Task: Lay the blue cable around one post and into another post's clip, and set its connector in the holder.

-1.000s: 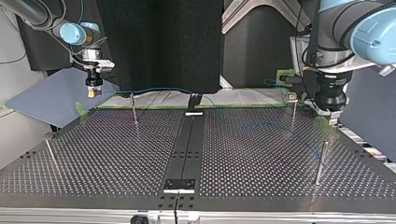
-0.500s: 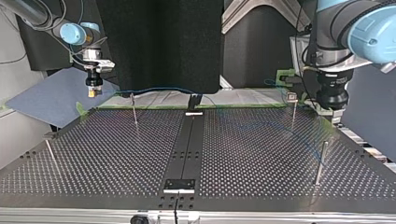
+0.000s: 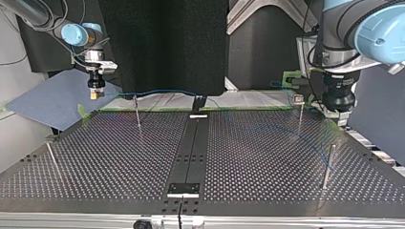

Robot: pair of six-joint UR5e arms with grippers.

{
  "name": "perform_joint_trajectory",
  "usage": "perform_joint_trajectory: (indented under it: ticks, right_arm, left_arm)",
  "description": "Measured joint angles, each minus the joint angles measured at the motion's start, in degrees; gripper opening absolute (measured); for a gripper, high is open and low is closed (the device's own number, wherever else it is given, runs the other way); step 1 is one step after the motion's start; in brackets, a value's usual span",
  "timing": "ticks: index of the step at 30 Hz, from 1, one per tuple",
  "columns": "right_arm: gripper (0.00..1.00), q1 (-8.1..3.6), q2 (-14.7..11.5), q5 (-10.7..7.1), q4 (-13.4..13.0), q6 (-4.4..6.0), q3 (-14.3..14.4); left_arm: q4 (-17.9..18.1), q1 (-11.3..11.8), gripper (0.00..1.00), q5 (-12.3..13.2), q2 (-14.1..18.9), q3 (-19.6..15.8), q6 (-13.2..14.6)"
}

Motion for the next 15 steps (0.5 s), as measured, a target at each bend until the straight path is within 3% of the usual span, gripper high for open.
perform_joint_trajectory:
  ticks: [5, 15]
  right_arm:
    - [0.0, 0.01, 0.0, 0.0, 0.0, 0.03, 0.0]
    - [0.0, 0.0, 0.0, -0.08, -0.2, 0.03, 0.0]
  left_arm:
    - [0.7, -0.2, 1.0, 0.7, 0.0, -0.9, -0.1]
    - [5.1, -1.0, 1.0, 5.2, 0.7, -5.4, 0.0]
